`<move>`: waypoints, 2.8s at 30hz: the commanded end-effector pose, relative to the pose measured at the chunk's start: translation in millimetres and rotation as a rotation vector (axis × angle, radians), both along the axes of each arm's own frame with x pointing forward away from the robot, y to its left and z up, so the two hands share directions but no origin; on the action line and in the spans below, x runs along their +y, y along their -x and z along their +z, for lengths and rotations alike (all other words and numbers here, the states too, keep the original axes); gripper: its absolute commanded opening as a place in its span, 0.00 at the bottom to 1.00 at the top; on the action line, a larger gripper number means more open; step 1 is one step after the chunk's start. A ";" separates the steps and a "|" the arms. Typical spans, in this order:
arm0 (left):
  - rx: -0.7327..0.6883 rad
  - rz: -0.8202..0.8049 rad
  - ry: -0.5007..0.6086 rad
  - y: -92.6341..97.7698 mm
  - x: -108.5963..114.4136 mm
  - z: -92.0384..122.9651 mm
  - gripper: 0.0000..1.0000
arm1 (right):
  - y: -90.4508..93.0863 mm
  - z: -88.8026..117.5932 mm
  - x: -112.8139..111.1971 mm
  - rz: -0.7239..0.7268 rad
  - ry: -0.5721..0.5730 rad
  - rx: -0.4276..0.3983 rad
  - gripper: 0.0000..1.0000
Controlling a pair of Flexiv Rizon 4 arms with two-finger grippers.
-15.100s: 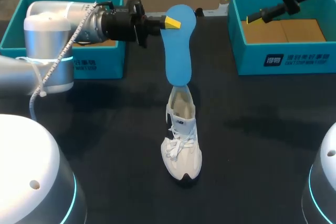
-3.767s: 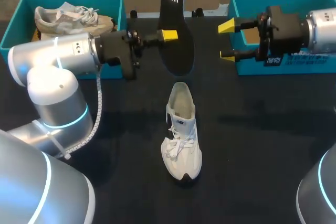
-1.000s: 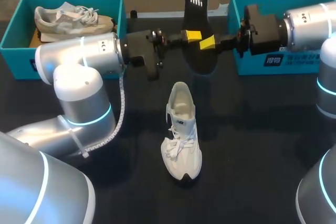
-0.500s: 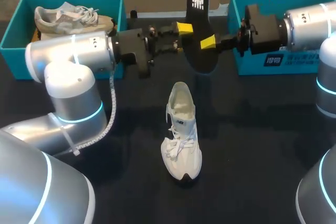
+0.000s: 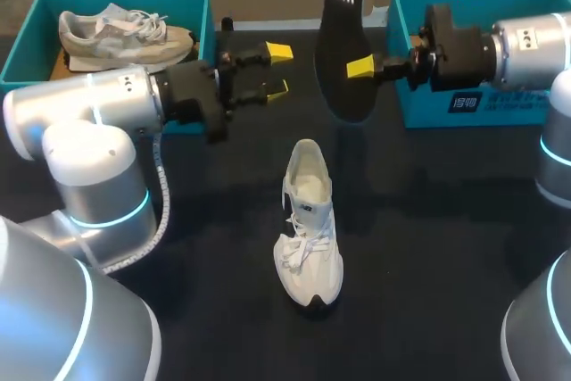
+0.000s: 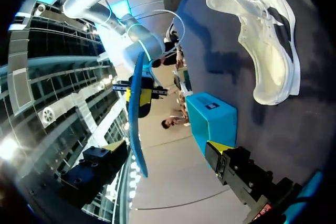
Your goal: Take the shoe out of the shoebox, open the shoe tongue, remove and reinsert the insole, then place the shoe into the shoebox
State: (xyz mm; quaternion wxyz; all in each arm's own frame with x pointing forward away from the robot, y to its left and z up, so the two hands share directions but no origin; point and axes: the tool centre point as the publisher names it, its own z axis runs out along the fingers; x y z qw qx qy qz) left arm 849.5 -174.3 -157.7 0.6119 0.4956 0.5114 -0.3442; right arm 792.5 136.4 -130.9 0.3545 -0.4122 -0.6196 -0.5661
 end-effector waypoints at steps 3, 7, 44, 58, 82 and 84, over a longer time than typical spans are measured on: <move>0.006 -0.003 -0.015 3.4 4.3 4.5 1.00 | -4.5 -2.8 0.3 0.008 -0.001 0.001 0.00; 0.006 -0.003 -0.015 3.4 4.3 4.5 1.00 | -4.5 -2.8 0.3 0.008 -0.001 0.001 0.00; 0.770 0.290 -0.328 12.0 41.3 -37.7 1.00 | -21.5 -34.3 7.5 -0.060 0.046 -0.551 0.00; 0.859 0.272 -0.373 15.1 41.0 -42.6 1.00 | -22.9 -42.1 10.3 -0.051 0.080 -0.575 0.00; 1.124 0.367 -0.399 35.1 60.6 -113.3 1.00 | -28.6 -103.6 35.0 0.032 0.058 -0.719 0.00; 1.150 0.372 -0.398 37.9 61.3 -118.8 1.00 | -28.4 -106.1 36.8 0.044 0.059 -0.706 0.00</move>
